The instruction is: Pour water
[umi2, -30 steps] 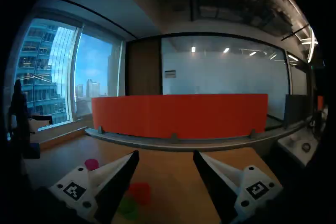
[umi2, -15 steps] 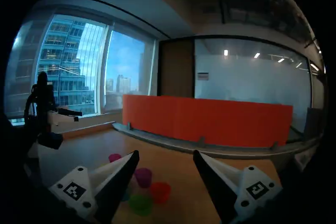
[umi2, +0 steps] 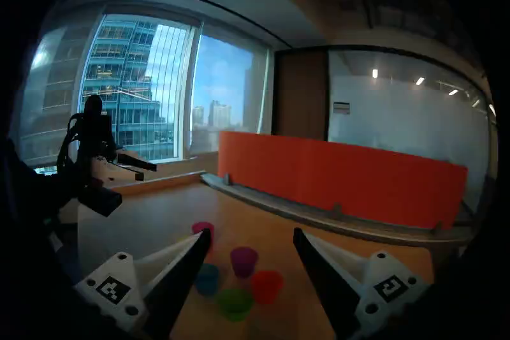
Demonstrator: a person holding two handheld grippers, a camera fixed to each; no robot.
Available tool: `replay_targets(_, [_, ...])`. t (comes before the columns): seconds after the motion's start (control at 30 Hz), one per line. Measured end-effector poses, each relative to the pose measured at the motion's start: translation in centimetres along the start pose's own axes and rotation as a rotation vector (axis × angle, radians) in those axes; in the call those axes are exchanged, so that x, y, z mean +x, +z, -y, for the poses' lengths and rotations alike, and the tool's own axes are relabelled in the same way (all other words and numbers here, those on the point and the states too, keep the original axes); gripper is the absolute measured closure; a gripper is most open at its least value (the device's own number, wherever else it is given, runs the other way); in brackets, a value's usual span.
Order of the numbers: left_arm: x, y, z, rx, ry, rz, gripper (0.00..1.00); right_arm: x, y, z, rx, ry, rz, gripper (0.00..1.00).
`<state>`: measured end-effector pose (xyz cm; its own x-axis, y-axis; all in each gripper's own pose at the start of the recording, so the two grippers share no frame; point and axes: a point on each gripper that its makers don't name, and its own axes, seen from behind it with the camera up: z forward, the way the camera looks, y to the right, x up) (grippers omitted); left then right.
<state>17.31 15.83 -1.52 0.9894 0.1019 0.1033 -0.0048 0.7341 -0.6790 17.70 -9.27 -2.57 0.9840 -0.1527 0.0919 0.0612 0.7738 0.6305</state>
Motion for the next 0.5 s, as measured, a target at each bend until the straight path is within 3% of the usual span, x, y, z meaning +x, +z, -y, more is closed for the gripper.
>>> replay_targets(0.5, [-4.4,1.7,-0.5,-0.08,0.012,0.11,0.14,-4.2,0.3,2.1,0.095,-0.044,0.123,0.0])
